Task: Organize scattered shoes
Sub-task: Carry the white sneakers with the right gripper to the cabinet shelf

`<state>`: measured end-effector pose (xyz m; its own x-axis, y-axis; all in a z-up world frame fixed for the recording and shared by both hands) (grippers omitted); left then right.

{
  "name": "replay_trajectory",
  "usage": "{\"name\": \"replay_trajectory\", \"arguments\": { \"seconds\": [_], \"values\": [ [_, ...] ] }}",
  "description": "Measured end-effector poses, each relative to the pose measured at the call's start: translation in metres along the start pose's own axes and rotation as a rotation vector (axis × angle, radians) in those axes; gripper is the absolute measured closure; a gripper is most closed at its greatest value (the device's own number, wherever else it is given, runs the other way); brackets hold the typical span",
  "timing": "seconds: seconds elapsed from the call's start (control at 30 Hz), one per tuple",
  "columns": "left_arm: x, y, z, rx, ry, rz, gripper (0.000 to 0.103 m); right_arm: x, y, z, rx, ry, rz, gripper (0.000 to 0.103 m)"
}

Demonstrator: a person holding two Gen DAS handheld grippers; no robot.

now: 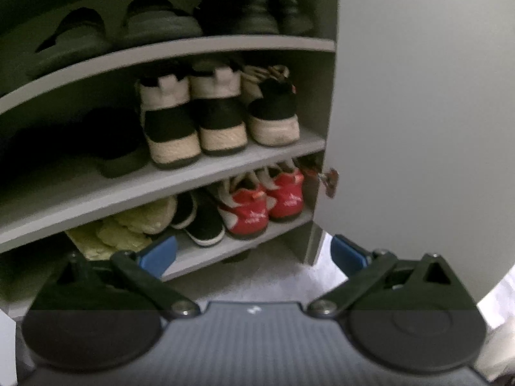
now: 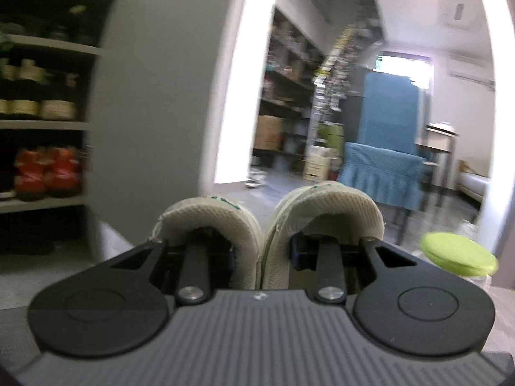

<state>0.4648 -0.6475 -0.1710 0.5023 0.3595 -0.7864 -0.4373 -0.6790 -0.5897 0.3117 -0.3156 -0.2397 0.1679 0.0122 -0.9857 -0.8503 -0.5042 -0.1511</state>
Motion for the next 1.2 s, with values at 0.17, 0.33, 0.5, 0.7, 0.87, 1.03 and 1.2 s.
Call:
{"name": "replay_trajectory", "arguments": {
  "seconds": [0.17, 0.33, 0.5, 0.7, 0.87, 1.03, 1.2],
  "values": [
    [-0.02, -0.024, -0.028, -0.035, -0.067, 0.062, 0.001, -0.012, 0.004, -0.036, -0.17, 0.013, -0.074, 0.07],
    [-0.027, -0.049, -0.069, -0.151, -0.083, 0.109, 0.001, -0.027, 0.006, -0.089, -0.304, 0.062, -0.081, 0.07],
    [-0.01, -0.073, -0.128, -0.289, -0.116, 0.077, 0.001, -0.057, -0.001, -0.165, -0.498, 0.084, -0.02, 0.07],
    [0.014, -0.099, -0.181, -0.424, -0.113, 0.037, 0.0, -0.107, -0.017, -0.242, -0.748, 0.089, 0.019, 0.07],
    [0.037, -0.123, -0.207, -0.499, -0.076, -0.014, 0.0, -0.155, -0.032, -0.317, -0.971, 0.11, 0.01, 0.07],
    [0.061, -0.16, -0.224, -0.598, -0.089, -0.042, 0.0, -0.197, -0.071, -0.399, -1.184, 0.123, -0.003, 0.07],
    [0.09, -0.163, -0.218, -0.609, -0.064, -0.112, 0.0, -0.227, -0.11, -0.476, -1.342, 0.134, -0.033, 0.07]
  ]
}}
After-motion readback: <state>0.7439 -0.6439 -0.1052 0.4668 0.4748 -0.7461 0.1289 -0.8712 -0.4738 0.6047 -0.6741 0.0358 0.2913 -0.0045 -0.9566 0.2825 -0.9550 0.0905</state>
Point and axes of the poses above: each gripper's, at about its wrist camera, not at the fingertips, and y roughly the way its jaws point, z to its right, x to its underside, the point moved 8 cm from there along y, roughly the way its jaws point, and after that the axes turned 15 degrees about y, right-handed, at the moved point
